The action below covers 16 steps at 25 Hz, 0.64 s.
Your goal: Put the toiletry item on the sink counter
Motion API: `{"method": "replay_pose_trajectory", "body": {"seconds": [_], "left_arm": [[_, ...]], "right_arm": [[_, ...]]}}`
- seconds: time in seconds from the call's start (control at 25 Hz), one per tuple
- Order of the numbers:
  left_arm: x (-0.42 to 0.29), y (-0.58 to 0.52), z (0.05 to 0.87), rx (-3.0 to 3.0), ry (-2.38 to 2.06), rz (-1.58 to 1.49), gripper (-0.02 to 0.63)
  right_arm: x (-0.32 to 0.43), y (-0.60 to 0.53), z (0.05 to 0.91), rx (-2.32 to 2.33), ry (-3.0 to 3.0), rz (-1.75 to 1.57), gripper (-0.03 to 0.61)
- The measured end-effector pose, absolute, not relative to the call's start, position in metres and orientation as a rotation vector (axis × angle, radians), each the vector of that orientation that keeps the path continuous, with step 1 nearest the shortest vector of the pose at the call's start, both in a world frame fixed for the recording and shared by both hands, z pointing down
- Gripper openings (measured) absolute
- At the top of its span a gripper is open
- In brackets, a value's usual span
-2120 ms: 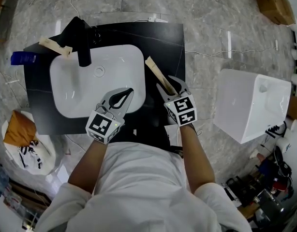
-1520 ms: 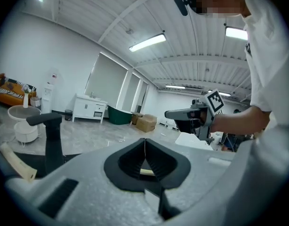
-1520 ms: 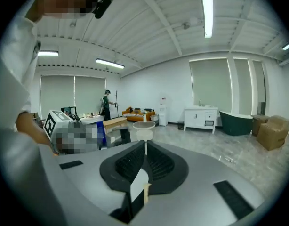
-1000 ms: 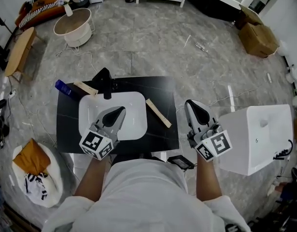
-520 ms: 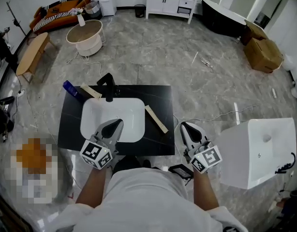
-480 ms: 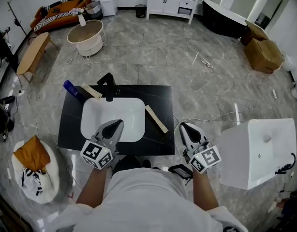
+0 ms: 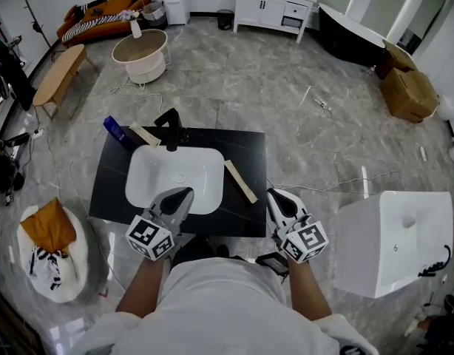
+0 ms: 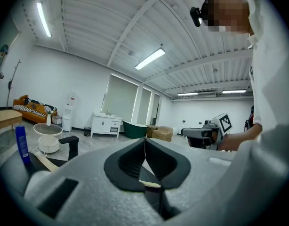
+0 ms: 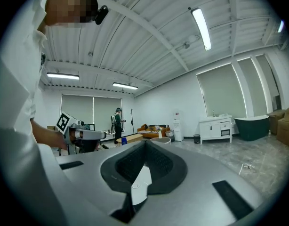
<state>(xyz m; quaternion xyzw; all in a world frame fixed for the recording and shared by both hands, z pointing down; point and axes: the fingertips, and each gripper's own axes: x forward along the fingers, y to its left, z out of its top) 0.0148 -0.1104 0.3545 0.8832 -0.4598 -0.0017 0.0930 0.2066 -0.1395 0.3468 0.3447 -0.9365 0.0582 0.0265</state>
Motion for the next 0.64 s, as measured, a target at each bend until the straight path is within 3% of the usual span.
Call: {"method": "replay_pose_trajectory", "body": {"seconds": [0.64], "left_arm": [[0.018,-0.100,0.361,2.630,-1.332,0.019,0.017]], "right_arm": [[0.193,-0.133,0.355,0.884,-2.945,0.152,0.014]]}}
